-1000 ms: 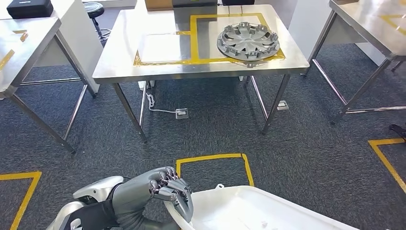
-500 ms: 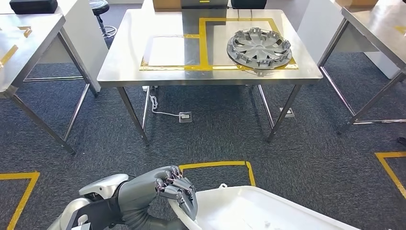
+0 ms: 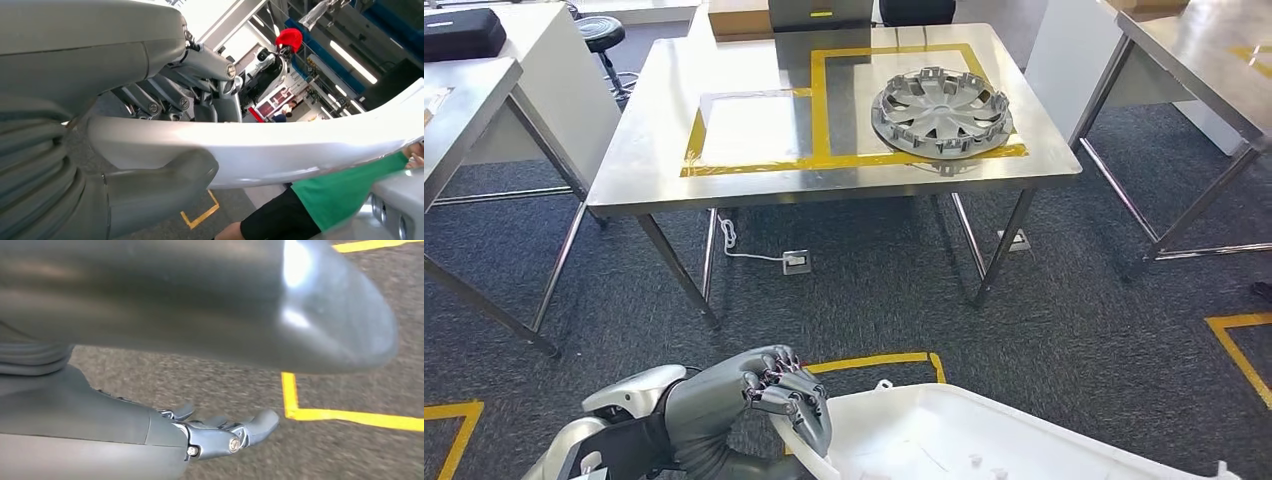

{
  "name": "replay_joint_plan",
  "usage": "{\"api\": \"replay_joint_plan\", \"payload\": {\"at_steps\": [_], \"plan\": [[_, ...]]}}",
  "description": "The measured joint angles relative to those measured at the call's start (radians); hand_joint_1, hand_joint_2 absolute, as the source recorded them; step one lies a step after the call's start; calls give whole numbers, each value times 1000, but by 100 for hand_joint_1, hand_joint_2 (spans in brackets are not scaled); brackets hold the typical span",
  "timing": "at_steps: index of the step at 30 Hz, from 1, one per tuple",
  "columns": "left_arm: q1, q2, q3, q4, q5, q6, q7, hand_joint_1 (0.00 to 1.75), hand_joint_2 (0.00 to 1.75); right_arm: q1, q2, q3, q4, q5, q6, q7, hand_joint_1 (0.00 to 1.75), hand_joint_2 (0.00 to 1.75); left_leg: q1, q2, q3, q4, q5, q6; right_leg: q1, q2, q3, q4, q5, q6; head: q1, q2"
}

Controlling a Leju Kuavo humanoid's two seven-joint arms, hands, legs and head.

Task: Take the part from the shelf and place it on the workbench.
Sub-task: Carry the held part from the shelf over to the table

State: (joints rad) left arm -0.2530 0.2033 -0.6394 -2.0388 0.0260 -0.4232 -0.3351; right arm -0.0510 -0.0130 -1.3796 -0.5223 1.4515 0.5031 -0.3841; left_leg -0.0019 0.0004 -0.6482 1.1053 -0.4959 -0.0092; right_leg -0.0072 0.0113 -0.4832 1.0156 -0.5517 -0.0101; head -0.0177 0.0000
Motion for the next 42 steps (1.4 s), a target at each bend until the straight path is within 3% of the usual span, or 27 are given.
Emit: {"api": "replay_joint_plan", "payload": {"at_steps": [1,2,5,7,10,11,12,13,15,16,17,20,22,23,25,27,28,31,32,33,35,37,40,42], "plan": [[1,0,0,1,1,-1,1,175,175,0,-1,0,0,-3,0,0,0,0,-2,0,9,-38,35,6,1,1,9,0,-12,6,0,0],[3,-1,0,1,3,-3,2,175,175,0,-1,1,0,-6,1,-1,0,0,-4,-2,12,-56,52,12,2,2,16,2,-21,13,0,0],[3,-5,0,-1,5,-5,4,175,175,-1,-3,1,1,-8,1,0,0,0,-3,-5,35,-65,42,32,2,1,17,34,-14,32,2,0],[2,-10,0,-1,5,-5,3,175,175,-3,-4,2,2,-9,1,0,0,0,1,-4,59,-74,31,44,0,-1,-39,127,-11,40,7,0],[2,-12,0,-1,5,-5,4,175,175,0,-5,2,2,-9,1,0,0,0,2,-4,87,-80,6,50,-3,-3,-173,284,-78,50,16,0],[2,-12,0,0,5,-5,4,175,175,1,-5,2,3,-9,1,0,0,0,2,-5,97,-80,-4,49,-3,-3,-204,300,-94,52,18,0],[2,-12,0,0,5,-5,4,175,175,2,-5,2,3,-9,1,0,0,0,2,-6,111,-80,-14,48,-4,-4,-221,288,-89,53,20,0],[2,-12,0,0,5,-5,4,175,175,3,-5,2,4,-9,1,0,0,0,2,-6,127,-80,-26,46,-4,-5,-221,245,-57,52,22,0],[2,-12,0,1,5,-5,4,175,175,6,-6,2,4,-9,2,0,0,0,1,-5,155,-79,-51,41,-3,-9,-200,114,57,46,25,0],[2,-12,0,2,5,-5,4,175,175,8,-7,2,5,-9,2,0,0,0,-1,-5,165,-80,-64,36,-1,-12,-192,63,99,41,27,0],[2,-13,-1,2,5,-5,4,175,175,10,-7,2,5,-9,3,1,0,0,-3,-6,171,-83,-75,30,0,-13,-187,33,124,34,28,0],[2,-13,-1,4,5,-5,3,175,175,13,-7,5,5,-8,7,5,0,0,-6,-6,191,-75,-79,12,-2,-10,-164,15,123,13,27,0],[1,-13,0,4,5,-5,1,175,175,15,-7,7,5,-9,9,8,0,0,-5,-5,166,-7,-79,3,-5,-8,-136,10,112,2,20,0],[1,-13,0,5,5,-5,1,175,175,16,-7,8,5,-9,10,9,0,0,-4,-5,131,51,-92,0,-6,-8,-126,8,103,-2,17,0],[2,-12,0,9,5,-4,-1,175,175,19,-7,8,5,-9,11,11,0,0,-3,-5,42,166,-145,-5,-5,-7,-107,8,84,-6,12,0],[4,-11,0,13,5,-4,-3,175,175,23,-7,8,5,-10,14,12,0,0,-3,-5,-10,192,-178,-7,-5,-6,-81,8,62,-6,8,0],[4,-11,0,15,6,-4,-4,175,175,25,-7,9,5,-10,16,12,0,0,-3,-5,-15,161,-160,-5,-5,-5,-65,8,50,-6,6,0],[5,-8,0,20,7,-3,-7,175,175,27,-7,10,5,-11,21,12,0,0,-6,-4,-2,-9,-1,11,-2,-2,-29,9,15,2,1,0],[6,-7,0,21,7,-3,-7,175,175,26,-7,11,5,-12,22,12,0,0,-8,-5,1,-43,36,17,0,-1,-23,8,5,7,0,0],[7,-6,0,23,7,-2,-8,175,175,26,-7,13,5,-12,24,12,0,0,-9,-6,2,-60,52,23,1,0,-18,10,0,14,0,0],[7,-6,0,23,7,-2,-10,175,175,25,-7,16,5,-14,26,12,0,0,-8,-7,19,-66,46,34,2,0,-7,14,-5,27,1,0],[6,-8,0,22,7,-1,-11,175,175,21,-7,17,5,-15,27,11,0,0,-3,-7,43,-71,37,45,1,-2,-23,63,-9,36,5,0],[6,-10,0,22,7,-1,-13,175,175,18,-7,18,5,-15,28,12,0,0,-1,-7,71,-72,13,53,-2,-5,-144,237,-62,47,16,0],[7,-10,0,22,7,-1,-13,175,175,23,-7,18,5,-16,27,13,0,0,-1,-9,94,-72,-8,52,-2,-5,-209,285,-88,50,20,0]]}}
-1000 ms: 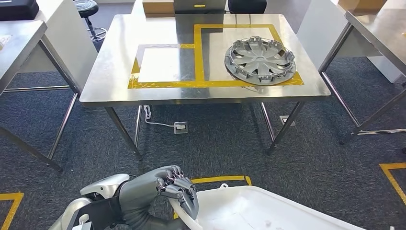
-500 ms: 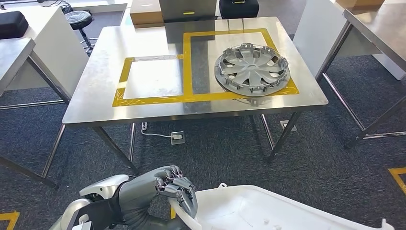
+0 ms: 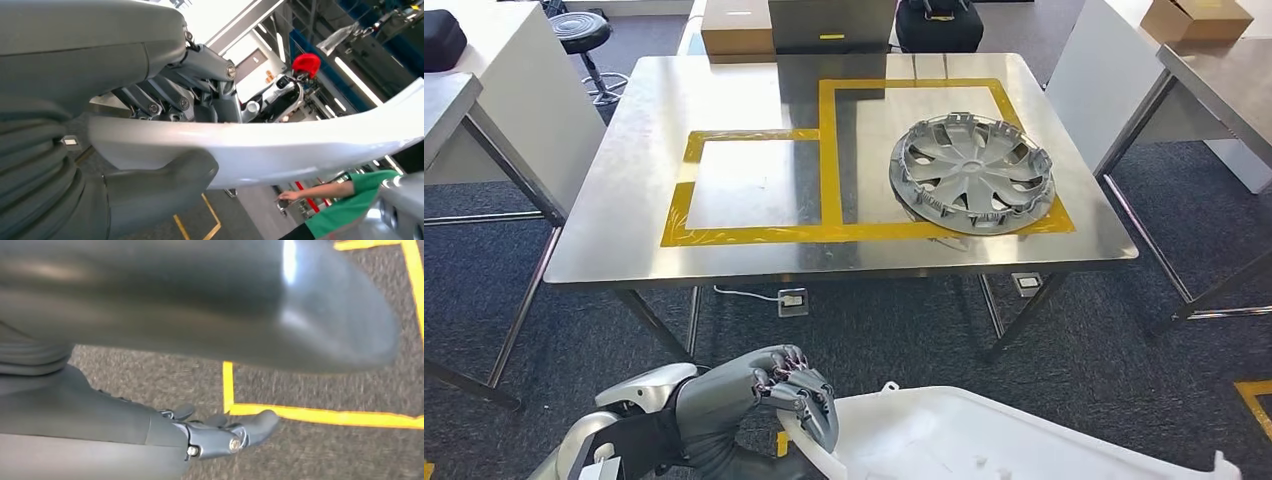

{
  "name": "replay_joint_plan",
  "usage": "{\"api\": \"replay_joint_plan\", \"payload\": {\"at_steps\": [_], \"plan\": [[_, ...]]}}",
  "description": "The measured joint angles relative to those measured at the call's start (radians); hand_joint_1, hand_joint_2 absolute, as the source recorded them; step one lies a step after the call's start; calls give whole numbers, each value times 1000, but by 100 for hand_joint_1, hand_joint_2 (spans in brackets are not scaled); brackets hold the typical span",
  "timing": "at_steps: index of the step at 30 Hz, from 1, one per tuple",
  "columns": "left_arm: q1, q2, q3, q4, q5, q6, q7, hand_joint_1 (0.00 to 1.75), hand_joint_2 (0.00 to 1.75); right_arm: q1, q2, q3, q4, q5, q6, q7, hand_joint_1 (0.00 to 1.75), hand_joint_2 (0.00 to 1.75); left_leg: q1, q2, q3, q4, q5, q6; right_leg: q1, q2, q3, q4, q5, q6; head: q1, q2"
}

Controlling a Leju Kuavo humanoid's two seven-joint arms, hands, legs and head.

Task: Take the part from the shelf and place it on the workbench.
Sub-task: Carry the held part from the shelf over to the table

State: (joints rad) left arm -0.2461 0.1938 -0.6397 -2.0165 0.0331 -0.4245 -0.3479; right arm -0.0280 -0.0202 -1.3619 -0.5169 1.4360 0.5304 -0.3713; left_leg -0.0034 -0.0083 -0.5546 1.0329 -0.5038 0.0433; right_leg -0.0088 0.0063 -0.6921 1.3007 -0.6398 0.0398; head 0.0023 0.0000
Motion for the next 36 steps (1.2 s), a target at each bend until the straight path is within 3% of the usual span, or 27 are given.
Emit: {"api": "replay_joint_plan", "payload": {"at_steps": [1,2,4,6,8,10,12,14,15,16,17,19,20,21,24,26,30,31,32,34,36], "plan": [[0,0,0,0,0,1,0,175,175,2,0,0,0,0,-1,0,0,0,0,-1,15,0,-12,-1,0,0,-8,-26,17,-1,2,0],[0,0,0,0,0,1,0,175,175,4,0,0,0,-1,-2,0,0,0,0,-1,33,0,-24,-3,1,0,-2,-78,57,-4,4,0],[0,0,0,0,-1,4,0,175,175,7,-1,0,0,-1,-7,1,0,0,-1,0,63,-1,-50,-8,6,-2,23,-203,164,-14,6,0],[0,0,0,0,-2,6,0,175,175,9,-4,0,0,-1,-9,2,0,0,-2,-2,78,-8,-68,-18,14,-3,35,-259,212,-25,9,0],[0,0,0,-1,-3,8,-1,175,175,8,-6,0,0,-1,-9,3,0,0,-4,-3,91,-8,-67,-32,14,-2,47,-268,206,-38,10,0],[1,2,0,-4,-3,9,-6,175,175,9,-7,0,0,-1,-9,2,0,0,-4,-1,88,27,-61,-44,9,-1,74,-282,199,-52,6,0],[5,8,1,-8,-4,12,-19,175,175,9,-7,0,0,-1,-9,2,0,0,-2,1,37,116,-83,-52,7,-1,101,-288,183,-61,-1,0],[23,20,4,-13,-8,14,-38,175,175,11,-7,0,0,-1,-9,2,0,0,1,2,-43,216,-132,-57,7,0,122,-288,164,-64,-7,0],[34,27,6,-16,-11,14,-47,175,175,13,-7,0,0,-1,-10,2,0,0,2,2,-74,240,-145,-58,7,1,134,-288,153,-64,-10,0],[44,34,8,-20,-13,14,-55,175,175,15,-7,0,0,-1,-10,2,0,0,2,2,-91,235,-140,-57,7,2,149,-288,141,-64,-12,0],[51,40,11,-23,-14,14,-60,175,175,16,-7,0,0,-1,-10,2,0,0,2,2,-94,200,-111,-56,8,2,164,-288,129,-64,-15,0],[62,48,16,-28,-15,14,-66,175,175,16,-7,0,0,-1,-12,1,0,0,0,3,-79,86,-9,-47,9,1,194,-287,105,-60,-18,0],[66,50,19,-29,-16,12,-67,175,175,15,-7,0,0,-1,-12,1,0,0,-3,3,-73,42,24,-43,10,2,203,-287,95,-55,-19,0],[70,51,22,-31,-16,11,-68,175,175,14,-7,0,0,-1,-13,0,0,0,-5,3,-67,16,45,-38,10,1,209,-288,85,-49,-19,0],[74,53,30,-40,-17,7,-70,175,175,13,-9,0,0,-1,-13,-1,0,0,-5,2,-45,-1,41,-21,10,1,223,-275,76,-32,-19,0],[74,54,33,-45,-17,5,-70,175,175,10,-10,0,0,-1,-14,-2,0,0,-1,1,-18,-13,32,-9,9,0,201,-216,68,-24,-15,0],[76,53,35,-49,-17,-1,-71,175,175,11,-14,0,0,1,-17,-2,0,0,3,0,16,-20,3,-5,0,-1,35,-5,-9,-4,-2,0],[77,53,36,-49,-18,-4,-70,175,175,13,-14,1,1,4,-18,-2,0,0,4,-4,27,-20,-7,-8,-2,-1,11,0,-7,-1,0,0],[78,53,38,-49,-18,-6,-69,175,175,14,-14,2,1,6,-20,-2,0,0,5,-8,42,-20,-18,-11,-4,-1,4,-29,19,2,1,0],[79,52,43,-50,-18,-12,-68,175,175,18,-15,3,2,10,-26,-3,0,0,8,-18,70,-19,-41,-20,-11,12,22,-155,125,7,3,0],[80,51,49,-51,-18,-20,-66,175,175,25,-18,4,6,14,-31,-4,0,0,9,-30,84,-20,-62,-31,-13,26,40,-248,191,1,7,0]]}}
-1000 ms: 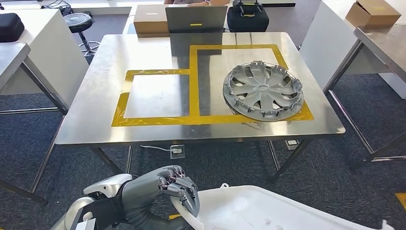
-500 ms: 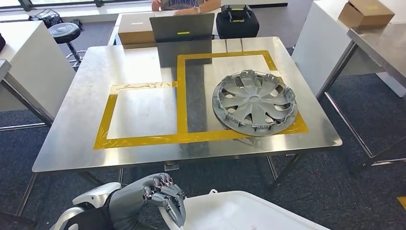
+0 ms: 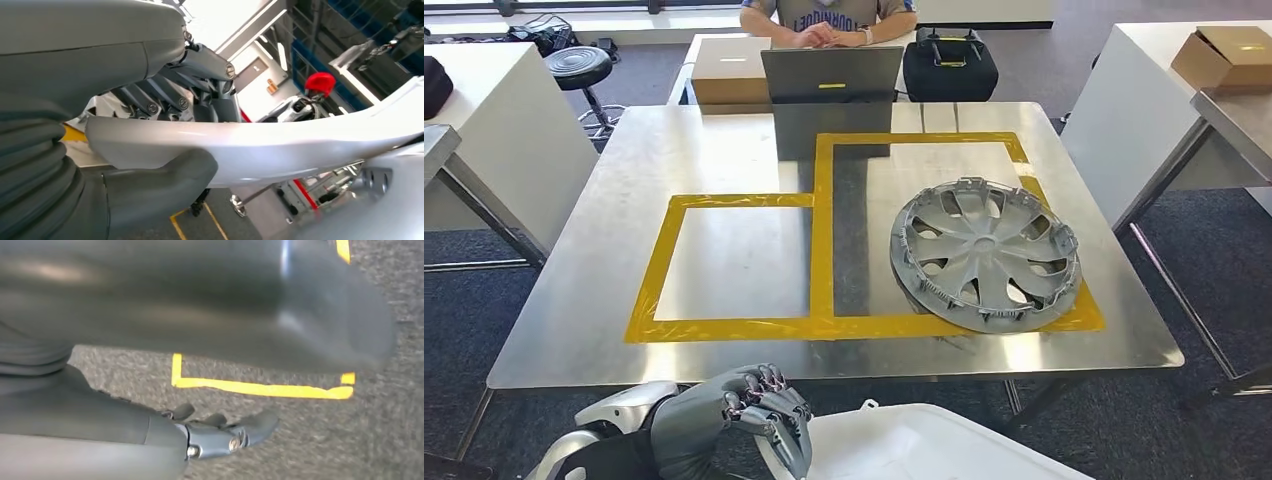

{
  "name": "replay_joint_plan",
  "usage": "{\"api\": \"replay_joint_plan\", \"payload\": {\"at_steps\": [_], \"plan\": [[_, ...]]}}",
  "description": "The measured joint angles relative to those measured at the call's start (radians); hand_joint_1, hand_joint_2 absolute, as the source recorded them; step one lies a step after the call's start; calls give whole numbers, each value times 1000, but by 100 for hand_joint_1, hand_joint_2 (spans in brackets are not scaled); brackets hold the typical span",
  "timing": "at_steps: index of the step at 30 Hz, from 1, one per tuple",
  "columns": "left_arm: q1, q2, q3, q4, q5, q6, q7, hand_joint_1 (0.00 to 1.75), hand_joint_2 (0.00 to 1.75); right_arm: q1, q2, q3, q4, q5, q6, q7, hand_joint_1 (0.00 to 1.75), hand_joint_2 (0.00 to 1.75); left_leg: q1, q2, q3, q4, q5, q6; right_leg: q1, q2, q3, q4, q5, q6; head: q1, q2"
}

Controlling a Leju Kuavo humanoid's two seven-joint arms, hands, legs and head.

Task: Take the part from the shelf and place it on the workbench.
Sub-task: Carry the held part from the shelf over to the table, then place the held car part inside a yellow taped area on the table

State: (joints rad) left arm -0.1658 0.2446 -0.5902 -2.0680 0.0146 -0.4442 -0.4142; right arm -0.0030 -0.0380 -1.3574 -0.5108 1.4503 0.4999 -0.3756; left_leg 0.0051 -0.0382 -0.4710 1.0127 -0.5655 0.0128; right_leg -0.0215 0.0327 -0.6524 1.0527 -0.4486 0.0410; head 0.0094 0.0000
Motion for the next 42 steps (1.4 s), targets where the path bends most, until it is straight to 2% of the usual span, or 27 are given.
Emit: {"api": "replay_joint_plan", "payload": {"at_steps": [1,3,4,5,7,9,10,11,12,14,15,16,18,20,21,22,23,24,25,26,28,29,30,31,34,38,42], "plan": [[2,0,4,-1,-1,-2,0,175,175,2,-2,1,2,2,0,-1,0,0,0,-7,4,2,-4,-7,1,3,3,-18,6,-8,2,0],[6,0,12,-4,-3,-6,-2,175,175,1,-5,4,4,3,1,-3,0,0,1,-12,14,4,-7,-21,3,-8,19,-23,-3,-28,0,0],[8,1,16,-5,-5,-6,-4,175,175,-1,-5,5,5,3,1,-4,0,0,1,-5,13,21,-6,-26,3,-15,32,-27,-7,-37,-2,0],[9,1,20,-5,-6,-7,-8,175,175,-4,-6,6,5,3,1,-4,0,0,1,4,-2,53,-10,-29,3,-22,46,-30,-11,-46,-6,0],[12,2,26,-5,-8,-7,-15,175,175,-6,-8,9,6,3,2,-5,0,0,1,23,-75,171,-41,-35,4,-36,69,-32,-27,-56,-13,0],[19,3,29,-5,-10,-8,-17,175,175,-7,-8,12,9,4,2,-4,0,0,1,27,-162,277,-91,-38,7,-50,91,-32,-48,-60,-18,0],[22,3,30,-4,-11,-8,-17,175,175,-8,-8,13,11,4,2,-4,0,0,1,28,-189,292,-102,-38,8,-57,104,-32,-59,-61,-19,0],[25,4,31,-4,-11,-8,-17,175,175,-9,-8,15,12,4,2,-4,0,0,0,31,-200,274,-90,-35,9,-65,120,-33,-71,-61,-21,0],[26,5,33,-4,-12,-8,-17,175,175,-9,-8,17,13,4,2,-4,0,0,-1,38,-196,227,-53,-31,10,-72,136,-33,-83,-60,-24,0],[26,6,34,-4,-12,-10,-19,175,175,-10,-8,20,16,4,1,-4,0,0,-11,74,-176,107,53,-13,14,-86,163,-33,-107,-55,-29,0],[27,6,35,-3,-13,-12,-20,175,175,-10,-8,21,18,4,-1,-4,0,0,-16,89,-168,66,90,-6,16,-92,172,-32,-119,-50,-29,0],[28,6,35,-3,-14,-14,-21,175,175,-12,-9,21,21,3,-4,-3,0,0,-19,97,-165,46,112,0,19,-98,179,-32,-128,-44,-28,0],[30,6,37,-3,-17,-18,-24,175,175,-18,-11,21,26,-1,-12,-2,0,0,-19,85,-160,40,118,6,21,-109,191,-35,-141,-31,-26,0],[30,5,40,-4,-20,-18,-27,175,175,-24,-13,21,32,-6,-16,-2,0,0,-14,74,-153,30,119,15,18,-89,187,-16,-157,-20,-23,0],[31,3,41,-4,-26,-15,-30,175,175,-25,-14,21,34,-6,-17,-2,0,0,-11,70,-149,24,118,20,16,-72,167,22,-176,-15,-21,0],[32,1,42,-5,-37,-9,-34,175,175,-23,-15,21,36,-7,-16,-1,0,0,-10,65,-146,22,115,24,13,-54,132,82,-200,-10,-17,0],[34,0,42,-5,-53,0,-40,175,175,-20,-15,21,37,-7,-15,0,0,0,-9,60,-144,21,112,27,12,-45,86,153,-224,-6,-14,0],[37,-1,43,-5,-70,11,-45,175,175,-17,-15,21,37,-7,-13,1,0,0,-9,55,-142,21,108,28,11,-42,42,212,-236,-3,-11,0],[40,-2,43,-6,-87,23,-51,175,175,-15,-15,21,37,-7,-10,2,0,0,-8,50,-138,21,103,27,10,-42,9,245,-230,-1,-9,0],[43,-2,45,-7,-103,34,-56,175,175,-13,-15,21,37,-7,-7,2,0,0,-8,45,-131,21,99,26,8,-42,-4,237,-201,0,-8,0],[49,-4,50,-13,-136,53,-61,175,175,-11,-15,21,37,-7,-1,2,0,0,-7,39,-115,21,88,21,6,-42,22,125,-104,-2,-5,0],[51,-5,52,-18,-153,61,-63,175,175,-12,-15,21,37,-7,0,3,0,0,-9,37,-109,22,82,16,7,-42,44,59,-69,-4,-4,0],[54,-5,54,-23,-170,69,-65,175,175,-12,-15,21,37,-6,1,4,0,0,-10,34,-106,23,78,10,8,-41,61,12,-49,-9,-3,0],[57,-5,55,-28,-190,77,-67,175,175,-12,-14,21,37,-6,1,4,0,0,-13,33,-105,23,74,9,8,-41,70,-13,-44,-13,-3,0],[64,-5,63,-46,-249,104,-71,175,175,-9,-13,21,38,-4,1,3,0,0,-16,32,-102,19,72,14,10,-40,73,-23,-45,-24,-8,0],[73,-5,81,-61,-306,128,-69,175,175,-9,-11,21,37,-1,7,2,0,0,-15,32,-94,8,77,3,11,-40,74,-23,-47,-34,-10,0],[83,-4,103,-65,-344,148,-70,175,175,-9,-7,21,37,3,8,3,0,0,-14,32,-91,3,78,-7,12,-40,75,-23,-49,-38,-10,0]]}}
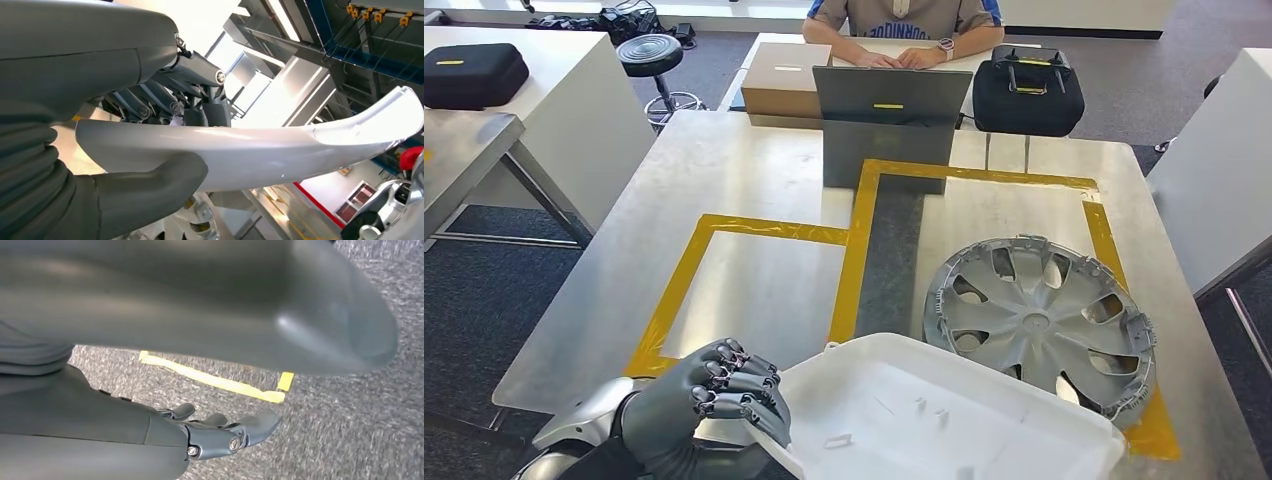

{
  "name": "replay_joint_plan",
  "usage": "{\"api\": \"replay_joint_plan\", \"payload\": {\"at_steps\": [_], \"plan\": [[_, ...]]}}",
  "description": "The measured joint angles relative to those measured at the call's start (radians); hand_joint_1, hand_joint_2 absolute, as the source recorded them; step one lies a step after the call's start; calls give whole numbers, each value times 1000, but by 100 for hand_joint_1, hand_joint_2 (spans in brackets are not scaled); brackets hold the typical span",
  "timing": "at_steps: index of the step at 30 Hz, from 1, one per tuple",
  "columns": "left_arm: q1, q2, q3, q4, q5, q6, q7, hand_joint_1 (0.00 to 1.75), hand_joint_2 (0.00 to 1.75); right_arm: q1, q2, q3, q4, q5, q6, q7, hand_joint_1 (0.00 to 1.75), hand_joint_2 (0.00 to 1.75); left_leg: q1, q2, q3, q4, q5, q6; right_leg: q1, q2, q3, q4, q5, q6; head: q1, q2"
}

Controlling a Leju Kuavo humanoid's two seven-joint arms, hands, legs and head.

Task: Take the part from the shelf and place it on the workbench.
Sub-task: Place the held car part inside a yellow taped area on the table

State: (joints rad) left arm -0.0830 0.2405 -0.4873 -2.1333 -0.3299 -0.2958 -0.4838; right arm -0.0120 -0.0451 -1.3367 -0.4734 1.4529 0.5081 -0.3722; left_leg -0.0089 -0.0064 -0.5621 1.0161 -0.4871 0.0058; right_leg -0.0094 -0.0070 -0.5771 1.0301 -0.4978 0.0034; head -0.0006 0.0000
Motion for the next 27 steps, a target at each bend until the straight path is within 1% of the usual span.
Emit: {"api": "replay_joint_plan", "payload": {"at_steps": [2,8,10,14,18,21,25,27], "plan": [[4,1,9,-1,-9,4,-2,175,175,0,2,0,0,0,-3,1,0,0,1,0,0,-1,0,-3,1,0,0,0,-1,-1,0,0],[14,2,26,0,-19,11,-1,175,175,-1,4,0,0,0,-6,2,0,0,2,0,1,-1,-1,-4,1,0,2,-1,-1,-1,0,0],[13,2,34,2,-29,19,17,175,175,-1,5,0,1,-1,-12,5,0,0,2,0,1,-1,-1,-3,1,0,2,-2,-1,-1,0,0],[-3,0,57,16,-47,40,98,175,175,-6,6,-3,12,-11,-29,15,0,0,1,0,1,-1,-1,-3,1,0,4,-5,0,1,0,0],[20,0,101,47,-120,106,93,175,175,-2,16,-22,9,-25,-1,53,0,0,1,0,1,-1,-1,-3,1,1,5,-6,1,2,0,0],[59,3,144,63,-183,159,79,175,175,10,46,-44,-37,-21,61,94,0,0,1,0,1,-1,-1,-3,1,1,5,-7,1,2,0,0],[127,4,206,68,-278,208,88,175,175,29,118,-73,-157,1,169,130,0,0,2,0,2,-1,-3,-3,1,1,6,-7,0,2,0,0],[164,4,235,68,-327,221,100,175,175,36,154,-88,-218,14,205,139,0,0,2,1,2,-1,-3,-3,1,2,6,-7,-1,2,0,0]]}}
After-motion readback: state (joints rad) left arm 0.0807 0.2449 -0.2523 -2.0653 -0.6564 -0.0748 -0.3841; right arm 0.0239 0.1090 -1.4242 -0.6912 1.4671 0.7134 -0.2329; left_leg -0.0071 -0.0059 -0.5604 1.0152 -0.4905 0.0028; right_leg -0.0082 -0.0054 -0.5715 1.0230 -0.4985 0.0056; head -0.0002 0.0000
